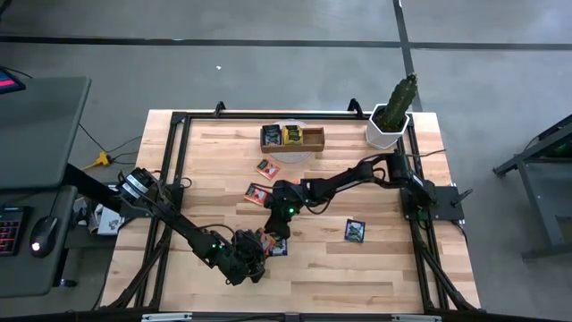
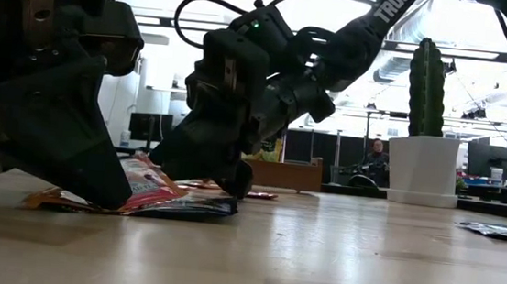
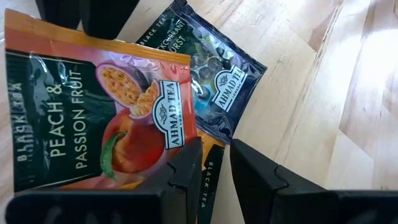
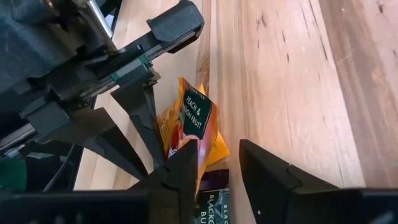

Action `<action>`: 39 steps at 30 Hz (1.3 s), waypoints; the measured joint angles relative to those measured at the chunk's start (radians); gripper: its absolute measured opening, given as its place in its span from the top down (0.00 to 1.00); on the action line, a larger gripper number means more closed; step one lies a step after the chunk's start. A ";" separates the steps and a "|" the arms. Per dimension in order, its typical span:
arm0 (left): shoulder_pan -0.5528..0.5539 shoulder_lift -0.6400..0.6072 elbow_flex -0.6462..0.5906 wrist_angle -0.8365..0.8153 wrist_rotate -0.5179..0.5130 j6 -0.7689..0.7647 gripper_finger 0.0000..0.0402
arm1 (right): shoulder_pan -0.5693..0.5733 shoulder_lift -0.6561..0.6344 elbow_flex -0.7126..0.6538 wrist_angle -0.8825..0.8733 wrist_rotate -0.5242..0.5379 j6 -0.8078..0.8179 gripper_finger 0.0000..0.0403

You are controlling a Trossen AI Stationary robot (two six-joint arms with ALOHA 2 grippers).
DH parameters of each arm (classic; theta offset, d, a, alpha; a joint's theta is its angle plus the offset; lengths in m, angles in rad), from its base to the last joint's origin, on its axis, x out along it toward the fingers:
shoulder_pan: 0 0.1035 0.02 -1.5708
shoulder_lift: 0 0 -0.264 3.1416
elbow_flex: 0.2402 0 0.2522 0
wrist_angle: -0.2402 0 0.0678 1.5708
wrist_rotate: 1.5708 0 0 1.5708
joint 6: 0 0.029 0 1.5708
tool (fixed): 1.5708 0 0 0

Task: Pick & Place Tea
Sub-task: Put the orange tea bag in the right compartment of the organizer

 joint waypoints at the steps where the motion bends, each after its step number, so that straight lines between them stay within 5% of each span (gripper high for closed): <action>1: 0.000 0.000 0.000 0.000 0.000 0.000 0.78 | 0.000 0.000 0.000 -0.002 -0.004 0.000 0.69; 7: 0.000 0.000 0.000 0.000 0.000 0.000 0.78 | 0.018 0.001 0.000 0.003 -0.006 0.000 0.58; 15: 0.000 0.000 0.000 0.000 0.000 0.000 0.78 | 0.034 0.004 -0.001 0.068 -0.026 0.034 0.56; 32: 0.000 0.000 0.000 0.006 -0.001 -0.001 0.78 | 0.052 0.004 -0.001 0.131 0.049 0.052 0.57; 39: 0.000 0.000 0.000 0.008 -0.001 -0.001 0.78 | 0.051 0.005 -0.001 0.138 0.049 0.047 0.68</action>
